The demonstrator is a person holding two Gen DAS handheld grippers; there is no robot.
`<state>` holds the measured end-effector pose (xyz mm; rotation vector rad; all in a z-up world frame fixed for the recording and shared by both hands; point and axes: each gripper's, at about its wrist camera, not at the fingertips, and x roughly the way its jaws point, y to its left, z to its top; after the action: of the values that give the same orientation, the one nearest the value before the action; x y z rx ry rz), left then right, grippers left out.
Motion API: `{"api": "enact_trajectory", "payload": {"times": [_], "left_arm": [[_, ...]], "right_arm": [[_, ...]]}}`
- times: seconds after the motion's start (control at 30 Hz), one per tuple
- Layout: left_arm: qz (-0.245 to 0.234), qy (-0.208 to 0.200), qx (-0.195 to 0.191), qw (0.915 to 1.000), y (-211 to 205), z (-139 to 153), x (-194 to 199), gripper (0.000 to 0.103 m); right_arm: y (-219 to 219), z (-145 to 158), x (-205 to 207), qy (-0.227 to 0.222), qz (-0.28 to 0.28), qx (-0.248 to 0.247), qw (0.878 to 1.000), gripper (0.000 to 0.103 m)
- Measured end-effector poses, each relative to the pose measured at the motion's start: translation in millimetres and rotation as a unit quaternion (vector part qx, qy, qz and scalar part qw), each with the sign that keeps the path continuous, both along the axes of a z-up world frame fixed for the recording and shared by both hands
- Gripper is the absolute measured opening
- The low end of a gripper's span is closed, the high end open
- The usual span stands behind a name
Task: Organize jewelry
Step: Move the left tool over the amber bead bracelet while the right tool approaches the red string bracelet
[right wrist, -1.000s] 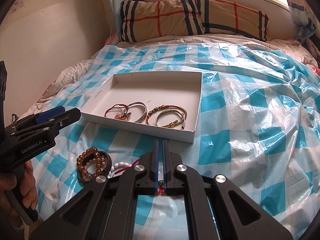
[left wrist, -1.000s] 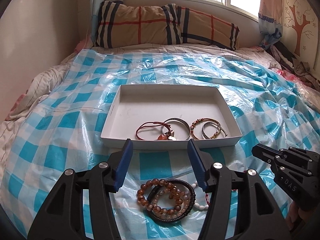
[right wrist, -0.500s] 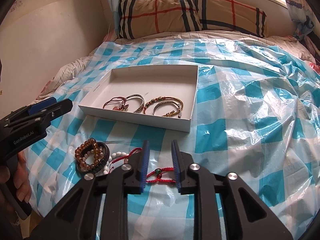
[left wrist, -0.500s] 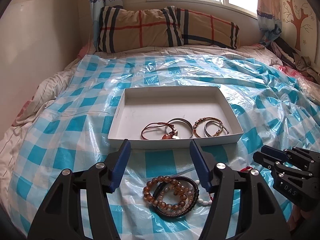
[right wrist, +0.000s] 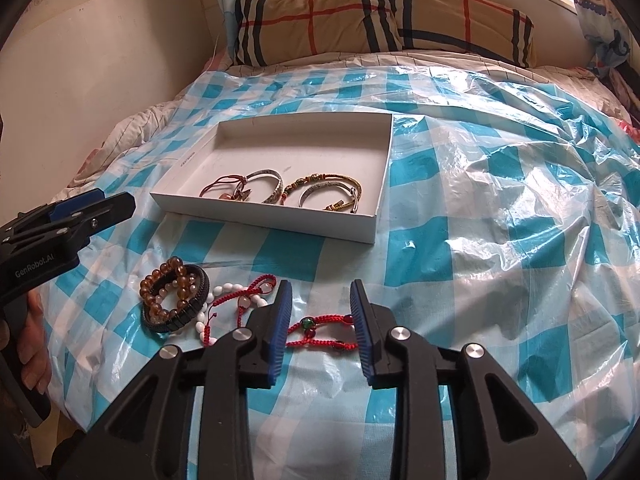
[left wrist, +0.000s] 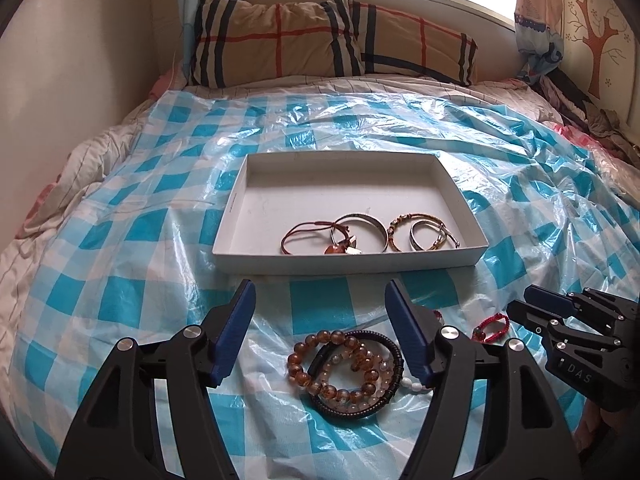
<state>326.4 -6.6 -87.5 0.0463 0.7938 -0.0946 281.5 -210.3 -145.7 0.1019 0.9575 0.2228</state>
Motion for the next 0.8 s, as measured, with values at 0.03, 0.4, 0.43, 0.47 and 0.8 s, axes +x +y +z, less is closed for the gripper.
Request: {"api": "enact_trajectory", "payload": {"times": [0.03,0.4,0.43,0.47,0.8], "left_arm": [[0.004,0.01,-0.002,0.9999,6,-7,0,0.064],[-0.026,0.059,-0.001,0.9979,21,-48,-10,0.064],[-0.028,0.06,0.0,0.9978,19,-49,-10,0.064],[-0.029,0.061,0.0,0.9977,17,-49,-9,0.064],[-0.034,0.064,0.007,0.9974,11,-56,9,0.064]], "right_arm": [[-1,-3,-1,0.004,0.0,-0.002,1.0,0.032],[-6,-34,3,0.045,-0.003,-0.013,0.999,0.034],[-6,-35,4,0.046,-0.003,-0.013,0.999,0.034],[-6,-36,6,0.047,-0.004,-0.014,0.999,0.034],[-4,-43,13,0.055,0.013,-0.015,0.998,0.014]]}}
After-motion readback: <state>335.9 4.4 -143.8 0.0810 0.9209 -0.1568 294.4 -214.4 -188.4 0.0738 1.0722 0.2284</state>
